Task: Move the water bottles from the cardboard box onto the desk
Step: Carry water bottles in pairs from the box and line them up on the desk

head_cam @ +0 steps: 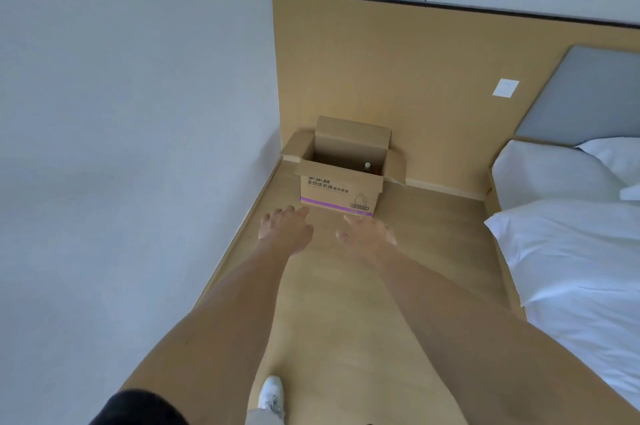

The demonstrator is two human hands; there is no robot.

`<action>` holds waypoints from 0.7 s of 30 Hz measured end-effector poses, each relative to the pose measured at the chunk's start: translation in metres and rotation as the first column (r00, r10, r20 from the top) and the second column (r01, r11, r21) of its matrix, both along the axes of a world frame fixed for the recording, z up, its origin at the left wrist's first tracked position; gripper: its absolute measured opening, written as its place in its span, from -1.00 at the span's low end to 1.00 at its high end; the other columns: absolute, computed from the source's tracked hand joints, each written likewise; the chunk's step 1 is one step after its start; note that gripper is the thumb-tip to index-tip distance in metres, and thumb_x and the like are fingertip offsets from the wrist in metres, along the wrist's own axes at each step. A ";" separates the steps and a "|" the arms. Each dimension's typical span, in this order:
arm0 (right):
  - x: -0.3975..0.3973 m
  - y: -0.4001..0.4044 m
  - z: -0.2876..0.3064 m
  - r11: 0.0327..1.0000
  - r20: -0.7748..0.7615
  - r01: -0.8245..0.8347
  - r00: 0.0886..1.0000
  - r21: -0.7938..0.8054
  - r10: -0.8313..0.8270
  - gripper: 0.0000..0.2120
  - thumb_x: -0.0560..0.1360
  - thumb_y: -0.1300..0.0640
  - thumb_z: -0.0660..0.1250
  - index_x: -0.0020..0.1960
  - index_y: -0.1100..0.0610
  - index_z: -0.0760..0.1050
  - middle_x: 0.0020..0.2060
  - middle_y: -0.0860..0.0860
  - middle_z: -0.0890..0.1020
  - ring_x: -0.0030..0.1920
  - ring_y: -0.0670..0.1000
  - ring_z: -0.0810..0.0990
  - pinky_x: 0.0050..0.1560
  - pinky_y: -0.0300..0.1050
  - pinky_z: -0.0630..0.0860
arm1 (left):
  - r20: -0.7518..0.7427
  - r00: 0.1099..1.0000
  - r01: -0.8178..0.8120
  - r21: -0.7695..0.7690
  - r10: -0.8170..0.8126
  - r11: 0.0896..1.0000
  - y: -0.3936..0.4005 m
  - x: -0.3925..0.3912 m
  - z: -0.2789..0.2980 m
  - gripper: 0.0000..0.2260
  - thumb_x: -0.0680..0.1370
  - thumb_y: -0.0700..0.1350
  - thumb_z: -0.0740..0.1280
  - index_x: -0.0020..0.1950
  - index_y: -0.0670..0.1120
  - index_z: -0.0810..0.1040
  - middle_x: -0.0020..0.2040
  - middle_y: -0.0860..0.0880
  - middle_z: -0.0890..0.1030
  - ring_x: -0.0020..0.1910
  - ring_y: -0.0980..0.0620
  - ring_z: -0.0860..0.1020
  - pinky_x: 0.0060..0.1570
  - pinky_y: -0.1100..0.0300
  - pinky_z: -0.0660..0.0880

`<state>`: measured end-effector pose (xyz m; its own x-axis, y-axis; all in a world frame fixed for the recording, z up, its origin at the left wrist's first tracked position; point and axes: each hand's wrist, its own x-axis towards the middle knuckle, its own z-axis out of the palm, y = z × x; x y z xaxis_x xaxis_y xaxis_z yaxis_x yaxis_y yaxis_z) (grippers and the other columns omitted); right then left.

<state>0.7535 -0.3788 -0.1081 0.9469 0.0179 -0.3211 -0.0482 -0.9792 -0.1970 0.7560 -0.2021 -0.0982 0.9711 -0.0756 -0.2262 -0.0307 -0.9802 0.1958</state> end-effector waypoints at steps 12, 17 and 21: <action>0.172 0.037 0.014 0.977 -0.014 0.212 0.977 0.031 -0.212 -0.55 0.62 -0.13 0.12 0.47 -0.05 0.31 0.32 0.10 0.50 0.33 0.16 0.45 0.30 0.09 0.35 | -0.025 0.977 0.214 0.012 -0.213 0.977 0.022 0.217 0.004 -0.58 0.64 -0.03 0.10 0.52 0.04 0.32 0.40 -0.09 0.46 0.34 -0.15 0.42 0.31 -0.06 0.34; 0.242 0.021 0.000 0.971 -0.022 0.238 0.971 0.037 -0.237 -0.56 0.63 -0.13 0.12 0.48 -0.06 0.32 0.35 0.10 0.47 0.36 0.18 0.42 0.34 0.09 0.37 | -0.038 0.963 0.270 0.047 -0.269 0.962 0.009 0.289 -0.008 -0.60 0.66 -0.02 0.10 0.50 0.00 0.35 0.41 -0.11 0.47 0.34 -0.17 0.43 0.31 -0.09 0.37; 0.314 0.012 -0.018 0.964 -0.061 0.255 0.966 0.069 -0.251 -0.52 0.63 -0.11 0.10 0.53 -0.07 0.27 0.43 0.11 0.44 0.41 0.19 0.38 0.36 0.12 0.34 | -0.063 0.959 0.280 0.048 -0.277 0.959 -0.003 0.356 -0.017 -0.58 0.67 -0.01 0.09 0.53 0.02 0.32 0.43 -0.11 0.45 0.37 -0.16 0.42 0.35 -0.10 0.35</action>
